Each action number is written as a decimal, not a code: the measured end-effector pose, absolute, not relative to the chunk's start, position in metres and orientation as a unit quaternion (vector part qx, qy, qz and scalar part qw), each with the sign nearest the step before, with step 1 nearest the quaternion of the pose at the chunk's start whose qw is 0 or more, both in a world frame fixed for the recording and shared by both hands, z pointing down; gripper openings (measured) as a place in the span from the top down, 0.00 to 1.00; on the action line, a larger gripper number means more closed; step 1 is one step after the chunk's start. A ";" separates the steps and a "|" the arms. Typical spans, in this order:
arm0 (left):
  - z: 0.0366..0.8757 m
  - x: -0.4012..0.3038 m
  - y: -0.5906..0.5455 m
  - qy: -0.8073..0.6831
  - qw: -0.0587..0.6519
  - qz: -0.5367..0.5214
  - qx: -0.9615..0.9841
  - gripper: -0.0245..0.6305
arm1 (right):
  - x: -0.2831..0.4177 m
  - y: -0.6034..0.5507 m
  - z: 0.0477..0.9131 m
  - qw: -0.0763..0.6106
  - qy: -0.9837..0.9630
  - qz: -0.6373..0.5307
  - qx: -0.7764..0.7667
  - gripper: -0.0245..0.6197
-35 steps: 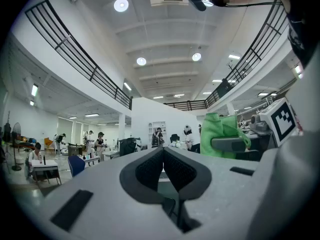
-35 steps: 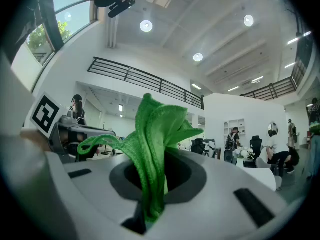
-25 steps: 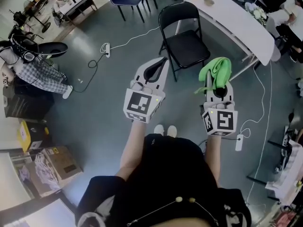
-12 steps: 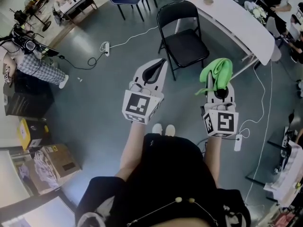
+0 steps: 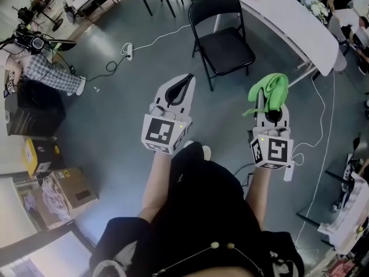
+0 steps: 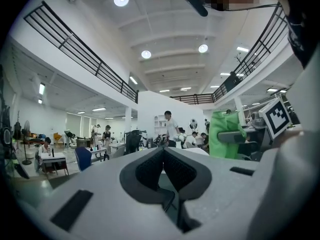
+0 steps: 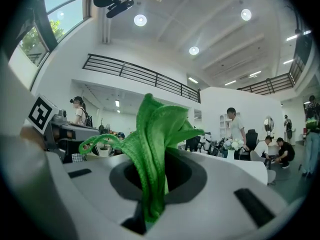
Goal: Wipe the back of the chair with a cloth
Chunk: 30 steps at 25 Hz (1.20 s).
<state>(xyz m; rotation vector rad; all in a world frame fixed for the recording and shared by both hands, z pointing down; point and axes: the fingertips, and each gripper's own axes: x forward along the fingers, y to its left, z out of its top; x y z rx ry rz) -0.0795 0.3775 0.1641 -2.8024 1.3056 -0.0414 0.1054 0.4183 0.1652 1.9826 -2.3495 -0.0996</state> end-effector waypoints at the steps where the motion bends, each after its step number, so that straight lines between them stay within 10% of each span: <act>1: 0.165 -0.078 0.376 0.422 0.023 -0.012 -0.906 0.96 | 0.108 0.417 0.167 0.035 -0.763 -0.031 0.645 0.89; 30: 0.166 -0.064 0.121 0.421 0.022 0.024 -0.907 0.96 | 0.136 0.170 0.187 0.067 -0.742 -0.020 0.667 0.89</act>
